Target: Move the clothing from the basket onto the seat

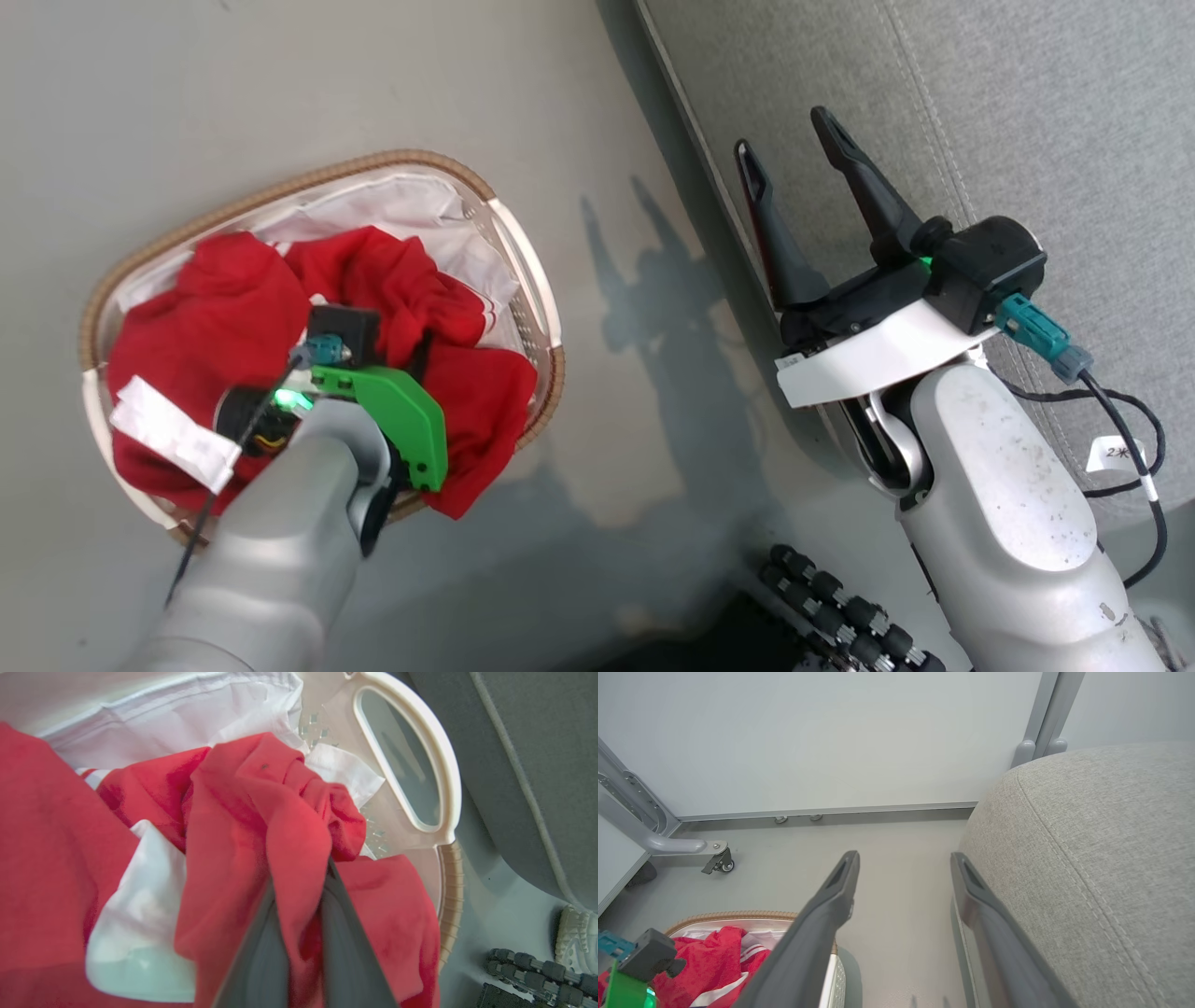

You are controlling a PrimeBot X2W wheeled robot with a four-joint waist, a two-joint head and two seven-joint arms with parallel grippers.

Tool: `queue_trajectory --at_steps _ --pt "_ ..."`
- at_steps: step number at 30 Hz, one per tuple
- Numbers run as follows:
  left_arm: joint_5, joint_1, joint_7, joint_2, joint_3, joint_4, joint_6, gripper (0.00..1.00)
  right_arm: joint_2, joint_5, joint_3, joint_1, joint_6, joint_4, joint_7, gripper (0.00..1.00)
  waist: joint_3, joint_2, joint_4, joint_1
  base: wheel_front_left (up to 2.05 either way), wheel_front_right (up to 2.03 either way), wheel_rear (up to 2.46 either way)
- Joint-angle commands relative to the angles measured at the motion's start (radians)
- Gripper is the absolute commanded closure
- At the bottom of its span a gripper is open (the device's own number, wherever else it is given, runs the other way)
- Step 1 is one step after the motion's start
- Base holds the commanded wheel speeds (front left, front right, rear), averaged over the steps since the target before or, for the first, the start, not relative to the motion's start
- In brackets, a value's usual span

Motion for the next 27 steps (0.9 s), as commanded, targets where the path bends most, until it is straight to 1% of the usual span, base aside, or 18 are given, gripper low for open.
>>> queue_trajectory --at_steps 1,5,11,16,27 --pt "-0.017 0.030 -0.014 -0.004 -0.001 -0.006 0.001 1.00 -0.003 -0.012 -0.005 0.018 -0.001 0.012 -0.005 0.00 -0.070 -0.0001 0.039 0.0000 0.00 0.00 0.00" --pt "-0.048 0.060 -0.037 -0.025 -0.003 -0.033 0.001 1.00 -0.003 -0.028 -0.016 0.037 -0.001 0.035 -0.005 0.00 -0.137 -0.0001 0.068 0.0000 0.00 0.00 0.00" --pt "-0.079 0.098 -0.051 -0.037 0.012 -0.091 0.001 1.00 -0.004 -0.039 -0.038 0.086 -0.001 0.065 -0.005 0.00 -0.232 -0.0001 0.118 0.0000 0.00 0.00 0.00" --pt "-0.034 0.150 -0.051 -0.023 0.072 -0.159 0.001 1.00 -0.003 -0.052 -0.038 0.124 -0.001 0.098 -0.005 0.00 -0.318 -0.0001 0.148 0.0000 0.00 0.00 0.00" --pt "0.151 0.266 -0.051 -0.017 0.255 -0.316 0.001 1.00 -0.004 -0.057 -0.045 0.193 -0.001 0.143 -0.005 0.00 -0.469 -0.0001 0.176 0.0000 0.00 0.00 0.00"
